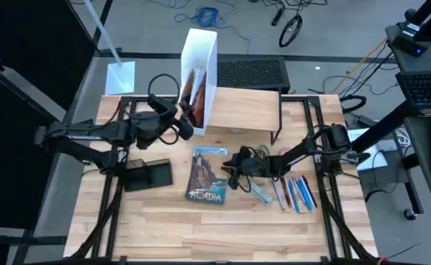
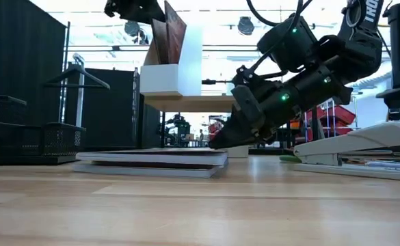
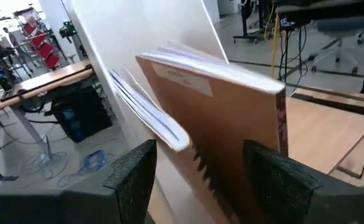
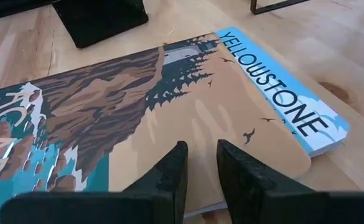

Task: Stock shelves
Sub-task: Remove the brown book from the white bookshelf on the shelf

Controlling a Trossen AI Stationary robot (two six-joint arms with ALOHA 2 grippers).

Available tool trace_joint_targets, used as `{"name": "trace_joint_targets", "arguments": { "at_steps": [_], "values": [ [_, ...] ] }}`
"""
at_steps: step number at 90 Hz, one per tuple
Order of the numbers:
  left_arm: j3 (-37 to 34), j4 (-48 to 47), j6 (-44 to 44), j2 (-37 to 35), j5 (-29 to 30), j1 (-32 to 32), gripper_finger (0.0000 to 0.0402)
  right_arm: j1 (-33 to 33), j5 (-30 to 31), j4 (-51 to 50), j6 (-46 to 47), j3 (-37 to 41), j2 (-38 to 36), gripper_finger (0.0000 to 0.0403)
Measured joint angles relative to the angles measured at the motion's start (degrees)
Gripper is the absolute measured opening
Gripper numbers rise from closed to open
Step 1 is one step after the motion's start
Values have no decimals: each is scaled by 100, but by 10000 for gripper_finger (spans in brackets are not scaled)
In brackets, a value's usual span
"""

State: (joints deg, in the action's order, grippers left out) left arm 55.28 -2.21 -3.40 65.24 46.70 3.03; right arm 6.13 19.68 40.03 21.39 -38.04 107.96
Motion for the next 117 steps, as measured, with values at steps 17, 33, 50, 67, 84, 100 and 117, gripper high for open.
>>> {"name": "trace_joint_targets", "arguments": {
  "at_steps": [17, 33, 50, 67, 84, 100, 117],
  "values": [
    [0, 146, -3, 169, 0, 0, 177, 0, -1, 0, 0, 0, 0, 70],
    [-1, 192, -2, 179, 4, 0, 97, 0, 0, 0, 0, 0, 0, 70],
    [0, 288, -6, 177, 16, 0, 25, 0, 0, -2, 0, 0, 0, 70],
    [-1, 462, -61, 177, 29, -2, 11, 0, 0, -2, 0, 0, 0, 70],
    [-1, 950, -589, 141, 50, -38, 15, 0, 0, -2, 0, 0, -2, 70],
    [182, 1245, -1813, -62, 163, -182, 11, 0, 0, -2, 1, 0, -1, 70],
    [676, 1232, -2916, -326, 419, -491, 10, -2, 0, 0, 26, -2, -2, 70]
  ]
}}
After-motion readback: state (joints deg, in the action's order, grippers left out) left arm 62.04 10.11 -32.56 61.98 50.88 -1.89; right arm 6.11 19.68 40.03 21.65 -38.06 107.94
